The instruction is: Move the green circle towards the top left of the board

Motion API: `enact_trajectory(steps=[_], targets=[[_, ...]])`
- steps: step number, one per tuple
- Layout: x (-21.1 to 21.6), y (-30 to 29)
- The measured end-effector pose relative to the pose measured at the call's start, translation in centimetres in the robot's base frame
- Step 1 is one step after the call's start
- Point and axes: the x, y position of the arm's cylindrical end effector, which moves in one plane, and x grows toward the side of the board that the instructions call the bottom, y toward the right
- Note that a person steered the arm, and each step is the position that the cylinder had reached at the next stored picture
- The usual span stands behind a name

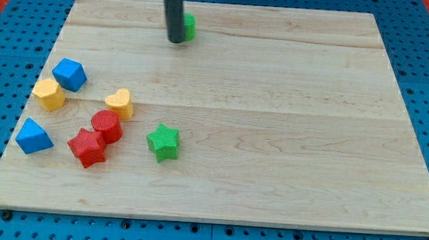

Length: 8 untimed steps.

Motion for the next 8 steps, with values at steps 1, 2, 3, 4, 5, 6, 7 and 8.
enact_trajectory(steps=[1, 2, 3, 4, 5, 6, 7, 8], targets=[[0.1, 4.4], [-2.1, 3.6], [-5.2, -2.0], [-5.8, -3.1], [-6.7, -3.1], [-7.3, -3.1], [-7.6, -3.1], [-7.5, -3.1]])
